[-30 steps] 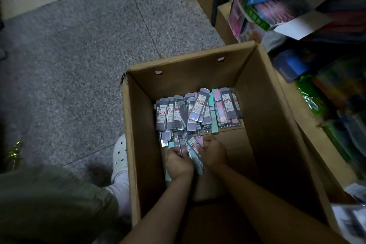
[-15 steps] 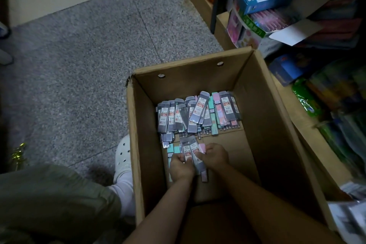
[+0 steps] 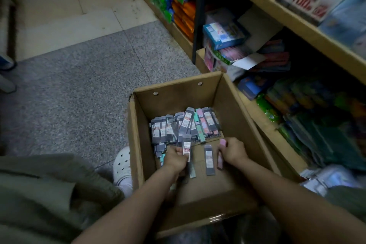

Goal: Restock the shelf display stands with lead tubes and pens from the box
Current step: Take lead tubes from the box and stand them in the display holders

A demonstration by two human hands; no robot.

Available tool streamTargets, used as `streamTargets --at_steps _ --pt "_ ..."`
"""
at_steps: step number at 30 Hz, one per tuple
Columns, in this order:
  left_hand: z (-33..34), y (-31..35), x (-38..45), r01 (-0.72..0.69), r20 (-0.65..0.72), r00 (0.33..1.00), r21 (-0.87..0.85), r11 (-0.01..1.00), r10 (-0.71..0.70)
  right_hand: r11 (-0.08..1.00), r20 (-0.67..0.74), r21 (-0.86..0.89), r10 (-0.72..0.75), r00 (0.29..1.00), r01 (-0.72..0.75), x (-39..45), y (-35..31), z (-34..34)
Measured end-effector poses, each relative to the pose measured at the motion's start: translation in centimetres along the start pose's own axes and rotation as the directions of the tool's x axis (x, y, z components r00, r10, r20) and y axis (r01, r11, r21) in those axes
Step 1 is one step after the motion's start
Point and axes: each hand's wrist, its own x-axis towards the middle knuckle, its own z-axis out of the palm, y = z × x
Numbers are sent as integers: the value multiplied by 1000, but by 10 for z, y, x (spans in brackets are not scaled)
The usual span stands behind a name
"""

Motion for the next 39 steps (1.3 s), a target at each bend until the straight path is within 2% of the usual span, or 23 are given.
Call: streamTargets --at_steps 3,5,8,11,14,16,19,22,25,27,30,32,39 --pt "-11 45 -8 -141 169 977 73 987 127 973 -63 28 -229 971 231 -16 -38 -39" --pt "-21 89 -17 -312 254 928 134 941 271 928 -160 66 -353 922 367 -30 -65 -77" --pt "-39 165 -45 -509 379 812 88 856 444 846 -318 31 -496 808 532 -56 -96 -143" --pt "-52 230 -81 -672 506 645 17 741 573 800 -401 -39 -561 724 599 -84 -109 -205" --pt "-54 268 -110 -763 559 515 -45 644 650 803 -454 28 -521 723 596 -107 -111 -254" --pt "-50 283 -122 -783 565 472 -83 616 676 813 -471 96 -471 745 574 -119 -109 -282" --pt "-37 301 -137 -810 585 415 -113 576 697 846 -546 -22 -457 702 534 -135 -104 -321" --pt "-17 319 -146 -816 605 341 -191 546 720 851 -620 -178 -487 615 495 -152 -97 -362" --pt "0 334 -149 -813 616 276 -259 521 737 844 -669 -376 -533 518 383 -171 -93 -401" --pt "10 340 -148 -804 615 241 -307 510 750 845 -698 -433 -534 476 313 -178 -90 -421" --pt "26 345 -146 -762 612 232 -368 532 756 863 -749 -450 -505 429 229 -177 -83 -438" --pt "36 346 -145 -731 617 242 -391 559 749 874 -765 -443 -486 422 202 -170 -79 -439" --pt "52 349 -146 -701 623 213 -440 562 753 890 -794 -376 -453 405 259 -123 -81 -423"
